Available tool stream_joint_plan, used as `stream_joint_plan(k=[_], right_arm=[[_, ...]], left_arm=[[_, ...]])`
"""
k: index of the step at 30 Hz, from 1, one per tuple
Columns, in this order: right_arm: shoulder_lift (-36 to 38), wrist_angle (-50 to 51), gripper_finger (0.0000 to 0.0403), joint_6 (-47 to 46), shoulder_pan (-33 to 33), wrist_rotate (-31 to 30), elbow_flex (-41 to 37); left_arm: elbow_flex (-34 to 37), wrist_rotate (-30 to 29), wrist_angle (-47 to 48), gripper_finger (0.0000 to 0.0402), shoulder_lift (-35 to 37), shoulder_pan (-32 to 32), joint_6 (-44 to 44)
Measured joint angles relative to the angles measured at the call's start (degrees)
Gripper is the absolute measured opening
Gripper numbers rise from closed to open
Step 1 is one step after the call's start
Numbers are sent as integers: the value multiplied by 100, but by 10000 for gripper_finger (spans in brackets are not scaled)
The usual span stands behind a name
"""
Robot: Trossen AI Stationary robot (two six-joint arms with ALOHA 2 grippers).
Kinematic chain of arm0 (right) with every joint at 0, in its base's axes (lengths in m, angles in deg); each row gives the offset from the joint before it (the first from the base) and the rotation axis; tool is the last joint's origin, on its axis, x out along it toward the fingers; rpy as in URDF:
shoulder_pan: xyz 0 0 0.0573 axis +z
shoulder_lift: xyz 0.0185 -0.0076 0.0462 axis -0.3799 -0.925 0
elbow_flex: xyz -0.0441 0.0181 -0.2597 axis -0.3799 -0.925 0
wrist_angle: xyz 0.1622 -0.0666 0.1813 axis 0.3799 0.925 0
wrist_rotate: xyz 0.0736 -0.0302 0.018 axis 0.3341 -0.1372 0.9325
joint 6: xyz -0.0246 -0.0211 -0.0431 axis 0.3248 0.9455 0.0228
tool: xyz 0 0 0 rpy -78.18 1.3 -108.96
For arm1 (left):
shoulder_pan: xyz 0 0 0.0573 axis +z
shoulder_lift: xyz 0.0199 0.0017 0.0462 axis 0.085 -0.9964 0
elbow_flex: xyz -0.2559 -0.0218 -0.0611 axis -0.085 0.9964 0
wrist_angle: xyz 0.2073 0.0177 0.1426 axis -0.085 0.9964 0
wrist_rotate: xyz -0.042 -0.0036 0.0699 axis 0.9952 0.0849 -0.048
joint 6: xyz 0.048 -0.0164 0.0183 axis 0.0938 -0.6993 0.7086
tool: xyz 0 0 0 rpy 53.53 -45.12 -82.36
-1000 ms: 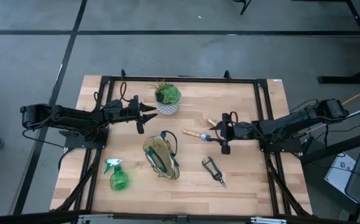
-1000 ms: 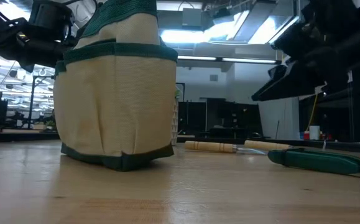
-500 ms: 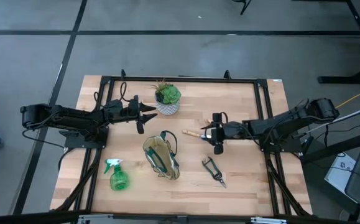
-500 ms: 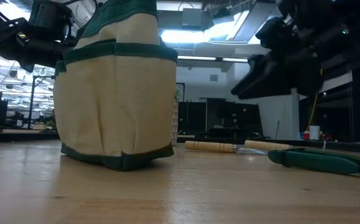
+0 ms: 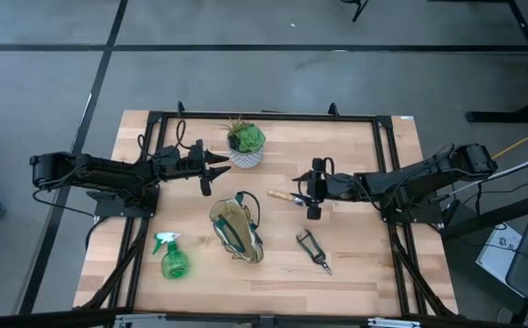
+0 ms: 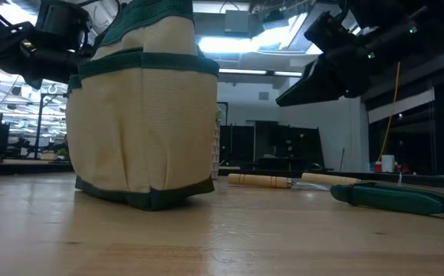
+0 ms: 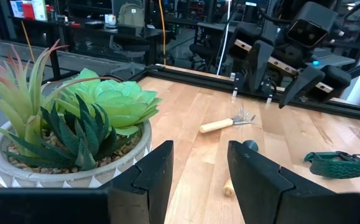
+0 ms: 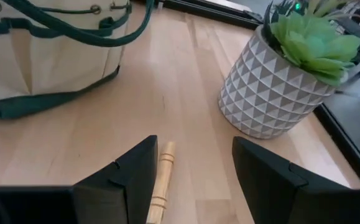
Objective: Pick & Place Garden tools in Gardening bag
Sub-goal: Put the trowel into the gardening bag
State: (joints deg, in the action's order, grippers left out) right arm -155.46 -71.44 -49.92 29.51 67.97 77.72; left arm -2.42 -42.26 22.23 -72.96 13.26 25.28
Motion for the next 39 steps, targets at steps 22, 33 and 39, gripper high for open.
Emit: stream_joint_plan(k=[22,33,39], right_arm=[[-1402,-731,210,-127,-430,500,36],[-2371,-677,210,-312,-457,859,586],[-2590,-141,210,-866,-459,858,884]], left_arm=[[0,-7,-42,148,0,0,-1],[2,-9,-42,148,0,0,-2],[2,-11,-44,148,0,0,0]])
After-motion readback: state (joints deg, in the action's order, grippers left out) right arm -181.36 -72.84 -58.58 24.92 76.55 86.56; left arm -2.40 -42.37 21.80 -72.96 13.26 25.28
